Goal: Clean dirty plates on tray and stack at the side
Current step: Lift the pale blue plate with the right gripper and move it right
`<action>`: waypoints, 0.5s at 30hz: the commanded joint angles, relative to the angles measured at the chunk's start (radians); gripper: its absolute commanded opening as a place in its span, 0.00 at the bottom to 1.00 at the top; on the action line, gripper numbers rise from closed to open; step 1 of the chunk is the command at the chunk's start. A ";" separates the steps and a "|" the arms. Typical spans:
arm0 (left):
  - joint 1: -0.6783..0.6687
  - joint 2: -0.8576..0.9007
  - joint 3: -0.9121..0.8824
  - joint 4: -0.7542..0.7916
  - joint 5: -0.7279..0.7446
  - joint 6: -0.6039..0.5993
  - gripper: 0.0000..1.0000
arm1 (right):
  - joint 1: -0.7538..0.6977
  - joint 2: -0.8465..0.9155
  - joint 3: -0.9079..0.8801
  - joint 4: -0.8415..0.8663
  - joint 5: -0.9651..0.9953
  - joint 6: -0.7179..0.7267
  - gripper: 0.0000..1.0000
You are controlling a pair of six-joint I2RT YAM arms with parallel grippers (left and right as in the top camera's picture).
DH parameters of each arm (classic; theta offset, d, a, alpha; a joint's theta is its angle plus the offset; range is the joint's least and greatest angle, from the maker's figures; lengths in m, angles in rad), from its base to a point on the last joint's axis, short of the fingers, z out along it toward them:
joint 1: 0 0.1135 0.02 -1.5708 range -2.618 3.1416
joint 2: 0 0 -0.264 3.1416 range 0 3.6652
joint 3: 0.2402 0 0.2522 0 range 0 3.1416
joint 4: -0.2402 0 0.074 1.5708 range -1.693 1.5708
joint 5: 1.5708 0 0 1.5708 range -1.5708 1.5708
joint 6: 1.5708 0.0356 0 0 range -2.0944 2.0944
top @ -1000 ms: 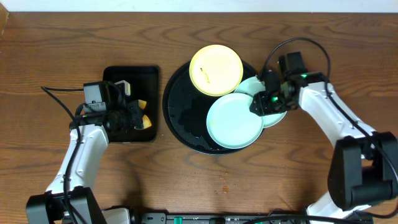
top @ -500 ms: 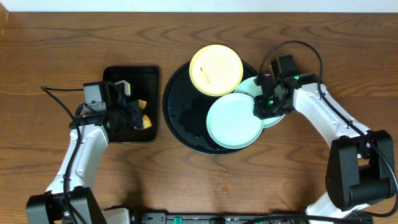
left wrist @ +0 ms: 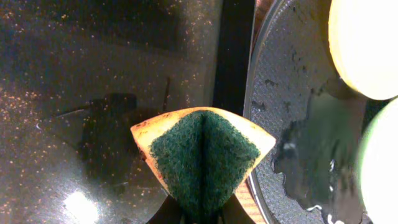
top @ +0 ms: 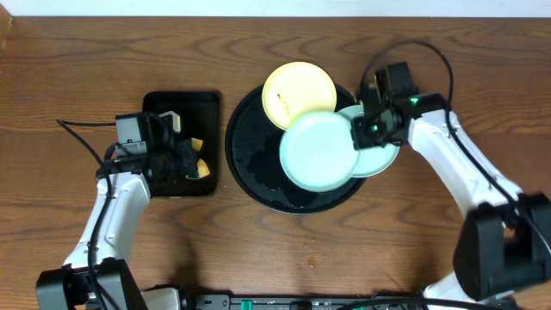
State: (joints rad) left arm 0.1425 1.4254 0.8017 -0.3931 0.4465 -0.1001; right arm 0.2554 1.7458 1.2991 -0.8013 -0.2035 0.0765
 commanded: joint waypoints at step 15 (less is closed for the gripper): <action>0.005 0.005 0.002 0.005 0.013 0.017 0.08 | 0.627 -0.143 0.088 0.082 1.388 0.019 0.01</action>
State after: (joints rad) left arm 0.1425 1.4254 0.8017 -0.3916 0.4461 -0.0998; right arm 0.8108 1.5772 1.3861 -0.7437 0.7673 0.0837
